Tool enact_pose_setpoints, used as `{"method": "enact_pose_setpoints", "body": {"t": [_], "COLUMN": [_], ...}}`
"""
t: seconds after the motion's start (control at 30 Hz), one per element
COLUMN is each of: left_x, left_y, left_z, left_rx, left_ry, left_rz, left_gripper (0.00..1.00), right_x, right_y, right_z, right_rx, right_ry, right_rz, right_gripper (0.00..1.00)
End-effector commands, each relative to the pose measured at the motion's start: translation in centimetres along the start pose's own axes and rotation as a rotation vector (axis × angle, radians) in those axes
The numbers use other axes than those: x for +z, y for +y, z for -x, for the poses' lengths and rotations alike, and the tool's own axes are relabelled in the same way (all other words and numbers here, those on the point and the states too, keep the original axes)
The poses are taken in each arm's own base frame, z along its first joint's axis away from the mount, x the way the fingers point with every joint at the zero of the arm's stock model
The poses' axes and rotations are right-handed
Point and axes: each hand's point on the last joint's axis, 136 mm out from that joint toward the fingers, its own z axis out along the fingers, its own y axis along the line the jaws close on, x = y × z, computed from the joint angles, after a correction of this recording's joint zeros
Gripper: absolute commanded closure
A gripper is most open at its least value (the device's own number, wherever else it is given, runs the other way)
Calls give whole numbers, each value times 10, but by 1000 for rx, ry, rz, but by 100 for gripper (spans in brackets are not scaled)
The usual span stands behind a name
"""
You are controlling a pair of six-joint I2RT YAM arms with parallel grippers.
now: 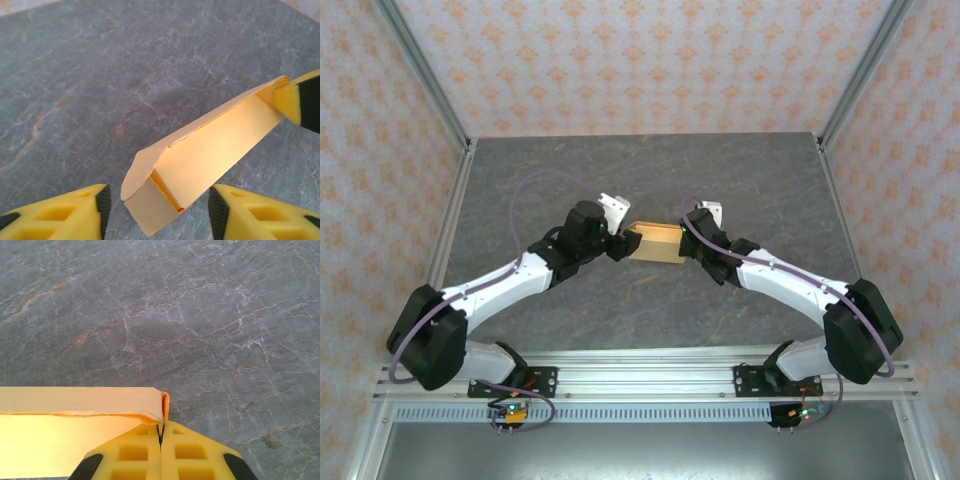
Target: Fold the paper box
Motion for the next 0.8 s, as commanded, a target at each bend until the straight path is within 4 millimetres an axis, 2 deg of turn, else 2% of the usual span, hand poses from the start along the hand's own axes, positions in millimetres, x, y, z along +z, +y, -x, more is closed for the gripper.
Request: {"method": "enact_pose_setpoints", "body": {"t": [0.0,0.17,0.43,0.6,0.77], "left_x": [8,17,16,16,10], "left_y": [-2,-8,-15,-17,-13], "left_z": [10,13,19,27,35], "left_rx": [33,56,18,-119,-151], "left_ry": [8,36,39,0,0], "left_rz": [-25,-64,-99,-115,-84], "left_gripper": [56,78,92,93,92], "right_x": [-2,-4,1,1,8], "right_y": [-8,-10,-11,-1,4], "right_z": [-4,-1,-9,-13,-17], "right_rx": [-34,-34,-31,-79,-77], "right_ry": [26,23,38,13,17], "right_rz": [-55,-66,-97,-143,-151], "right_gripper": [100,100,100,100,100]}}
